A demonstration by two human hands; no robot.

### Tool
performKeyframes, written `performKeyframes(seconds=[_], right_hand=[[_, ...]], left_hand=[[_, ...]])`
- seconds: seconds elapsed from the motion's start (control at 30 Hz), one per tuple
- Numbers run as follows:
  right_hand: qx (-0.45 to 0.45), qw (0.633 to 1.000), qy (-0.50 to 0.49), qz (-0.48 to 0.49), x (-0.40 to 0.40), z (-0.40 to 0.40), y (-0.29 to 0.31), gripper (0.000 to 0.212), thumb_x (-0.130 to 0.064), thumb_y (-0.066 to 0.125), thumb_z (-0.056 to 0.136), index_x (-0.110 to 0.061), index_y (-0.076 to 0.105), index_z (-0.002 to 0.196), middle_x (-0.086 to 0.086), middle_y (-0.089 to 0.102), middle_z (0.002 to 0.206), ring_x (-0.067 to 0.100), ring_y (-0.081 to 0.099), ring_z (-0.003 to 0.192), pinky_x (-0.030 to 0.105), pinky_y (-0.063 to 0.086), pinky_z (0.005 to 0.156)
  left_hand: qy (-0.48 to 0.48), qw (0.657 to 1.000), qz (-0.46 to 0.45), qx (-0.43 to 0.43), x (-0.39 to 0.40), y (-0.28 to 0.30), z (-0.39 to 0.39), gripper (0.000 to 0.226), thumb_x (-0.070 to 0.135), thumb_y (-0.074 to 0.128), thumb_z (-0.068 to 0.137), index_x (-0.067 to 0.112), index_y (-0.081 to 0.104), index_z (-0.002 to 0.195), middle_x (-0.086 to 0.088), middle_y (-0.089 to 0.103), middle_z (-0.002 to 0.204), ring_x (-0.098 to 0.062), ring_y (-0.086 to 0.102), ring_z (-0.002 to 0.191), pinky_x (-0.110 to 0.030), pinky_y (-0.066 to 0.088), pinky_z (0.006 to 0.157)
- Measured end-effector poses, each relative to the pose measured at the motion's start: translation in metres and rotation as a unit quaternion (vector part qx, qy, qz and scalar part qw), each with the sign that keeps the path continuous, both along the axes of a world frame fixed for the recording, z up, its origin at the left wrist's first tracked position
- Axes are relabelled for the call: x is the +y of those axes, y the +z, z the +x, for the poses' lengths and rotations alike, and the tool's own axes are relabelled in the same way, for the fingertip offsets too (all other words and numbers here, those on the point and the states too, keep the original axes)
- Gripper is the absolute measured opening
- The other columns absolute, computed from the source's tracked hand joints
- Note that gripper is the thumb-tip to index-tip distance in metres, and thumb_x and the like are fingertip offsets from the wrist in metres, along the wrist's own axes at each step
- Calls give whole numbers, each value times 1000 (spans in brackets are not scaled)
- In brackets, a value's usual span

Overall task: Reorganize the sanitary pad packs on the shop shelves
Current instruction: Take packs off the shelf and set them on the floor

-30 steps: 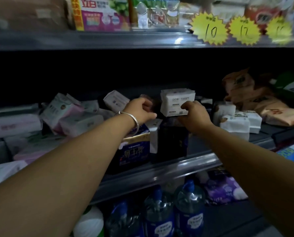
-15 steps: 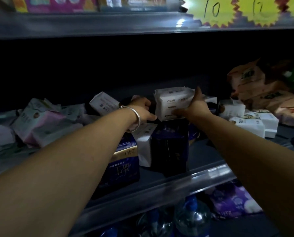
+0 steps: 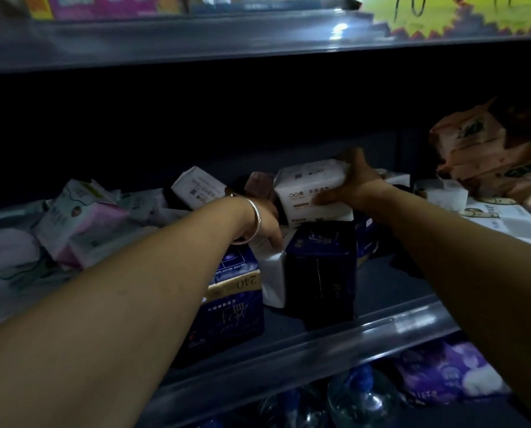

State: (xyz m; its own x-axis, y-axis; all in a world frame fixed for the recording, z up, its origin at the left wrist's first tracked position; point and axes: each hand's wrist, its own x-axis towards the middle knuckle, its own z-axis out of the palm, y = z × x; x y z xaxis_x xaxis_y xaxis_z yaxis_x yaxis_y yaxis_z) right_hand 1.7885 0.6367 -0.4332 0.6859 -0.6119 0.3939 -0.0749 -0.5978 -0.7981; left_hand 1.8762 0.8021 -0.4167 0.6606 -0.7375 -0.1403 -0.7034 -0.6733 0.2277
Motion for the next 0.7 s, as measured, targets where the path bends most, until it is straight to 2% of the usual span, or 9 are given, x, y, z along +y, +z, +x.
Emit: performKeyframes(seconds=[0.07,0.17,0.3,0.4,0.5,0.57,0.6,0.67,0.7], right_hand=[[-7,999,-22,-29,3,-1,1,95,-16,86,62,-12,27,137,10,45,135,30,46,123,38,46,98],[-31,996,-55,-58,6,-2,0,92,-22,87,61,-8,35,135,10,48,133,28,49,121,34,46,95],[-73,994,-67,-53,8,-5,3,85,-23,87,62,-9,41,132,11,49,132,28,50,120,39,46,98],[-64,993,-66,-76,9,-8,0,84,-24,88,61,-10,43,131,12,47,132,29,48,121,40,44,100],[-68,992,-66,-81,11,-13,-4,85,-24,88,60,-10,43,130,13,48,131,30,48,120,43,43,101],[-73,992,-69,-78,10,-19,-4,84,-22,88,61,-9,43,130,14,50,130,30,49,120,44,44,101],[-78,992,-69,-74,9,-22,-3,83,-20,87,62,-8,43,130,14,51,130,29,50,120,42,45,100],[-91,991,-73,-69,7,-27,-1,79,-18,85,65,-7,42,130,13,52,129,27,52,118,32,46,97],[-97,990,-79,-68,8,-29,0,77,-17,84,67,-6,42,130,12,52,129,25,52,118,26,45,93]], left_hand=[[-4,999,40,-25,-3,-2,-4,47,26,69,79,11,56,121,-9,59,119,-27,60,105,-40,53,91],[-1,993,83,-87,-6,0,-11,52,33,64,85,11,49,130,-8,54,126,-25,56,109,-33,49,91],[11,988,138,-71,-8,2,-15,54,37,60,88,6,47,130,-11,53,128,-25,56,108,-33,47,87],[5,982,156,-104,-11,0,-19,50,39,58,89,7,52,127,-10,54,123,-22,52,94,-30,44,77],[-2,976,183,-119,-12,-6,-24,47,34,48,96,6,46,133,-10,52,125,-18,47,83,-27,39,67],[15,980,159,-115,-8,-3,-25,44,35,55,91,7,51,125,-8,55,116,-17,50,78,-26,42,64],[24,985,123,-116,-5,0,-23,41,35,60,86,9,53,117,-7,54,111,-19,52,84,-27,46,72],[51,995,6,-87,0,9,-17,43,30,67,80,11,53,116,-8,55,112,-24,55,98,-32,50,87],[57,995,-52,-66,2,13,-14,49,25,70,78,9,51,120,-9,56,112,-25,55,98,-34,51,86]])
